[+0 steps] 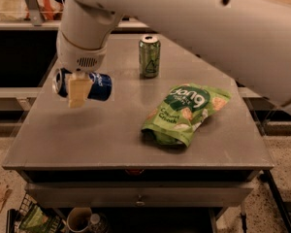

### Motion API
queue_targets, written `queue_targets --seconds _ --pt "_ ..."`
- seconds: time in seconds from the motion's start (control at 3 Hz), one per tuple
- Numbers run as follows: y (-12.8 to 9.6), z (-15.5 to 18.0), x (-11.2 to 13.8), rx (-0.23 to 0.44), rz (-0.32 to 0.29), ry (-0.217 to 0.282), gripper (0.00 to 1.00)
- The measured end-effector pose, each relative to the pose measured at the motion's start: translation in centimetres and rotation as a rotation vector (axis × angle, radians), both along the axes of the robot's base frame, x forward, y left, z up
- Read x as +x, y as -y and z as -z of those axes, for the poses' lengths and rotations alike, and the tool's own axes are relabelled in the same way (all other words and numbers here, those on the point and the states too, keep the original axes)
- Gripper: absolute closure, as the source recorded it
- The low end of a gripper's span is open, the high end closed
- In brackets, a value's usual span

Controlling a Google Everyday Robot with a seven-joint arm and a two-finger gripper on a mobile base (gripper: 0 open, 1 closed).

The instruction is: Knock pepsi can over

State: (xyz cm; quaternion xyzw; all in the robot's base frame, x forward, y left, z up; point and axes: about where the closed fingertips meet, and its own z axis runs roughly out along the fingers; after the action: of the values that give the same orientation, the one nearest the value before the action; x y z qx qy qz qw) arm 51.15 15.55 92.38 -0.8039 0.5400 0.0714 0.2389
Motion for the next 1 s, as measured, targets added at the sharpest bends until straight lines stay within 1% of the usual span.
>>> queue_targets --seconds 0.33,0.67,1.0 --pt "1.4 3.8 0.5 -0.239 -0.083 0.056 1.0" --pt "2.8 5.7 1.3 -0.38 -0.113 0.094 1.0" --pt "3.0 5.7 1.5 -0.393 -0.112 0.105 0.84"
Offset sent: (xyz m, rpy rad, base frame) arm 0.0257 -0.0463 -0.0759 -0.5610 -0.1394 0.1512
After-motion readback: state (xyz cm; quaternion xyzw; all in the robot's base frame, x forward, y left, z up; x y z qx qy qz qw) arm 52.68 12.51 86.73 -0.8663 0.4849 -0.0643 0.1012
